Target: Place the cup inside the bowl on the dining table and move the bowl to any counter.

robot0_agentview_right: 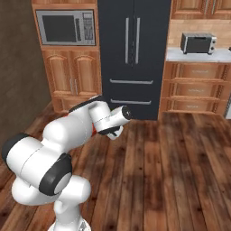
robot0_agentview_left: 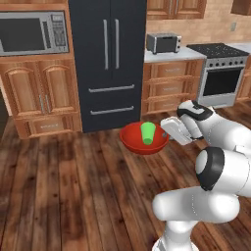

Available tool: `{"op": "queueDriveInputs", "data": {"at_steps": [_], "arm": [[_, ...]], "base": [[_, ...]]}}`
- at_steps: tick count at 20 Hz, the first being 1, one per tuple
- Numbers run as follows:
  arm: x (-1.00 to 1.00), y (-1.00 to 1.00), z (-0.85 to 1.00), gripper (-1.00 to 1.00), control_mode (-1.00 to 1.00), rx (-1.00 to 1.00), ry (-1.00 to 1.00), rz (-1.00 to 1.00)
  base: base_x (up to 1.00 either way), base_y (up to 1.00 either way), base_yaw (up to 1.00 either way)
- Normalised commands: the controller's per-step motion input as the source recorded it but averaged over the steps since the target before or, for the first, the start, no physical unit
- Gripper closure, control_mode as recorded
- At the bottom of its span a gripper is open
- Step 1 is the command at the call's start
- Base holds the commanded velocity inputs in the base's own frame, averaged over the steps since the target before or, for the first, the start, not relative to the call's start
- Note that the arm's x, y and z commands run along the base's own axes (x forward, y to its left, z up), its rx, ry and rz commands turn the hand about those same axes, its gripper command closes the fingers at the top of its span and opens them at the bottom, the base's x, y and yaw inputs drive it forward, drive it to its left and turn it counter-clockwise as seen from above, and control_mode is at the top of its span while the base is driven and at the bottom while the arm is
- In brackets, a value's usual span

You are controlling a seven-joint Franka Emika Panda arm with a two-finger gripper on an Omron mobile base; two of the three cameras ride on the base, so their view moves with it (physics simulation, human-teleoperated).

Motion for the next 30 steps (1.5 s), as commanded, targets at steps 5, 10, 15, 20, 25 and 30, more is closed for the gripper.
{"op": "queueDriveInputs", "data": {"at_steps": [5,10,15,20,25,30], "arm": [[0.0,0.0,0.0,1.0,1.0,0.0,0.0,0.0],[0.0,0.0,0.0,1.0,1.0,0.0,0.0,0.0],[0.0,0.0,0.0,1.0,1.0,0.0,0.0,0.0],[0.0,0.0,0.0,1.0,1.0,0.0,0.0,0.0],[0.0,0.0,0.0,1.0,1.0,0.0,0.0,0.0],[0.0,0.0,0.0,1.0,1.0,0.0,0.0,0.0]], "base": [[0.77,0.56,0.0],[0.84,0.56,0.0],[0.96,0.54,0.0],[0.88,0.05,0.02],[0.82,-0.89,-0.03],[0.58,-1.0,-0.07]]}}
